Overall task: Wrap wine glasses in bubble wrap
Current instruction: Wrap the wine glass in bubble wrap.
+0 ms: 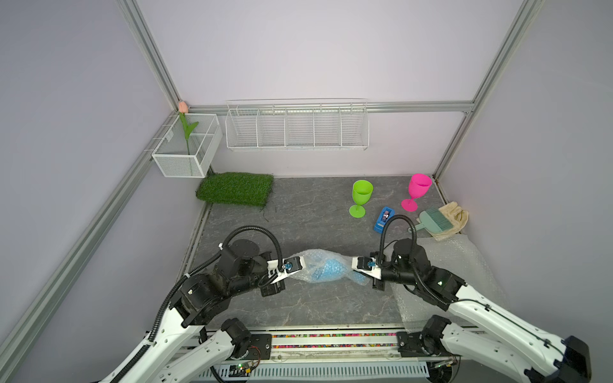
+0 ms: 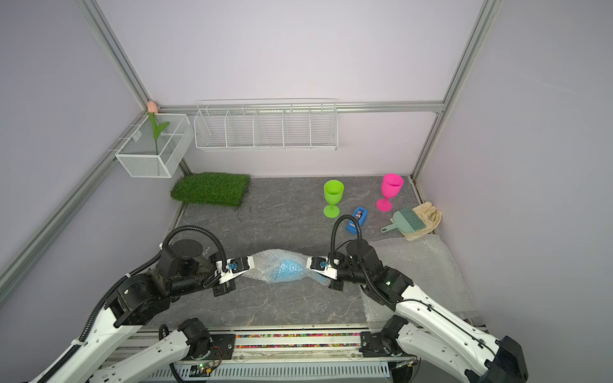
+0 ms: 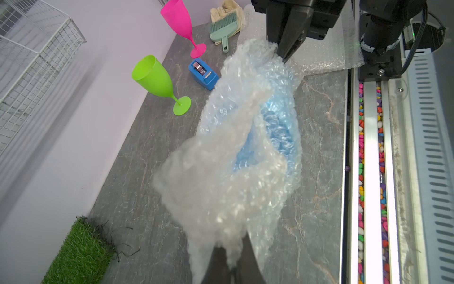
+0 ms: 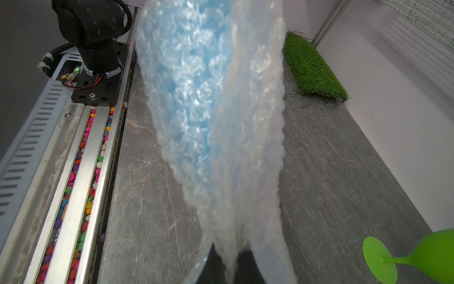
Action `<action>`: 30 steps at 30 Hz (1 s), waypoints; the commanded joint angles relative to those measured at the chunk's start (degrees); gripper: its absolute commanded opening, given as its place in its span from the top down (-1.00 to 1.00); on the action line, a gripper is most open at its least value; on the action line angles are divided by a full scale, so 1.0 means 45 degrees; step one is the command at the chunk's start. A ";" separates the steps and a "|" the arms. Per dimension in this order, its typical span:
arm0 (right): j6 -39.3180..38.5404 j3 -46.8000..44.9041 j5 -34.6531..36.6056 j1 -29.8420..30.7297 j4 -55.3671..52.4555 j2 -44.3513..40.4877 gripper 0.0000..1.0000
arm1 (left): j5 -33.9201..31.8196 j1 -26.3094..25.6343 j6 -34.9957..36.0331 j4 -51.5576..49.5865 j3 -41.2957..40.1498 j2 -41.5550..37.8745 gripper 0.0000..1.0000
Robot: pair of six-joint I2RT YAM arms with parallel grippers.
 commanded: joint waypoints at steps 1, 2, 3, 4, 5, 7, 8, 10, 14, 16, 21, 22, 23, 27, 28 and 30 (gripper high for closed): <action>0.0670 -0.0690 -0.0611 0.0001 0.2058 0.0836 0.86 | 0.0341 0.0057 0.0365 -0.0548 0.0819 0.0080 1.00; 0.0892 -0.0907 -0.0862 0.0038 0.2794 0.1251 0.86 | 0.0376 0.0057 0.0420 -0.0653 0.0989 0.0230 1.00; 0.1100 -0.1080 -0.0997 0.0087 0.3512 0.1626 0.86 | 0.0407 0.0057 0.0464 -0.0793 0.1162 0.0380 1.00; 0.1343 -0.1241 -0.1075 0.0185 0.4358 0.2144 0.86 | 0.0409 0.0059 0.0530 -0.0952 0.1364 0.0592 1.00; 0.1535 -0.1349 -0.1121 0.0301 0.5225 0.2707 0.86 | 0.0407 0.0057 0.0565 -0.1145 0.1570 0.1017 1.00; 0.1805 -0.1515 -0.1125 0.0554 0.6851 0.3879 0.86 | 0.0385 0.0057 0.0633 -0.1510 0.1912 0.1602 1.00; 0.1926 -0.1508 -0.1163 0.0697 0.7557 0.4572 0.86 | 0.0418 0.0057 0.0663 -0.1674 0.2075 0.1919 1.00; 0.2015 -0.1499 -0.1220 0.0945 0.8850 0.5771 0.86 | 0.0581 0.0057 0.0773 -0.1895 0.2387 0.2403 1.00; 0.2590 -0.1992 -0.1339 0.1070 1.2152 0.7810 0.86 | 0.0795 0.0057 0.0894 -0.1942 0.2883 0.3052 1.00; 0.2788 -0.2130 -0.1564 0.1067 1.3301 0.8679 0.86 | 0.0938 0.0057 0.0946 -0.1903 0.3053 0.3331 1.00; 0.3008 -0.2895 -0.1584 0.0974 1.5773 1.0278 0.86 | 0.0878 0.0042 0.0898 -0.2643 0.3980 0.4722 1.00; 0.2999 -0.3037 -0.1594 0.0915 1.5993 1.0419 0.86 | 0.0824 0.0037 0.0838 -0.2901 0.4208 0.5110 1.00; 0.2998 -0.3178 -0.1640 0.0835 1.6180 1.0526 0.86 | 0.0797 0.0037 0.0782 -0.3121 0.4407 0.5464 1.00; 0.2989 -0.3499 -0.1969 0.0516 1.6503 1.0723 0.86 | 0.0566 0.0037 0.0634 -0.3161 0.4173 0.6383 1.00; 0.2996 -0.3529 -0.2037 0.0446 1.6542 1.0739 0.86 | 0.0461 0.0037 0.0656 -0.3014 0.3906 0.6576 1.00; 0.3111 -0.3530 -0.2072 0.0435 1.6630 1.0708 0.86 | 0.0449 0.0020 0.0614 -0.2738 0.3441 0.6932 1.00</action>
